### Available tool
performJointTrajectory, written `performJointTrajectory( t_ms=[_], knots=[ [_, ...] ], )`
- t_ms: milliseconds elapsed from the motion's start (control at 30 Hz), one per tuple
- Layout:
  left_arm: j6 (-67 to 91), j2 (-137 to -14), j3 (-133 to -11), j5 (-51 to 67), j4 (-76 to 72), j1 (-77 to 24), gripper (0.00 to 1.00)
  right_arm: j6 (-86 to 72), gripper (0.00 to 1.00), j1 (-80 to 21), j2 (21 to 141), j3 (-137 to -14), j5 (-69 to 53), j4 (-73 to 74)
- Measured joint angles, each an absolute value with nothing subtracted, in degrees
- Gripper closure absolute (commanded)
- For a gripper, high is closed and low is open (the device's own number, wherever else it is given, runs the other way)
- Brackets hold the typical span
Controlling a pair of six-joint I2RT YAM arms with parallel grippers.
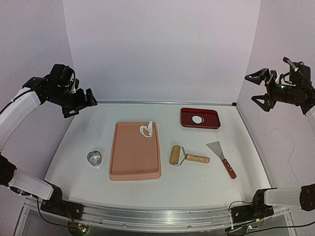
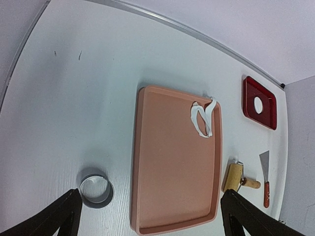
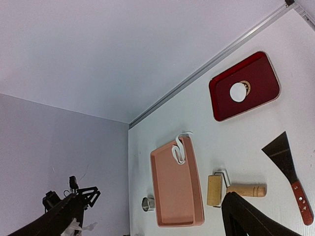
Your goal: Roll out the dumpling wrappers from the dough
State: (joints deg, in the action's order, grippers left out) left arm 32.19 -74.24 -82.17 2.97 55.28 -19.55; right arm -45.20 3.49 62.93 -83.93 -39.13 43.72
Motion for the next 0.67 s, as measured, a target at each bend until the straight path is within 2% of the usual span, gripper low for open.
performJointTrajectory(
  t_ms=[667],
  knots=[
    [31.37, -74.41, -82.17, 2.26, 54.98, -19.55, 0.00, -45.72, 0.02, 3.19, 64.40, -81.62, -39.64, 43.05]
  ],
)
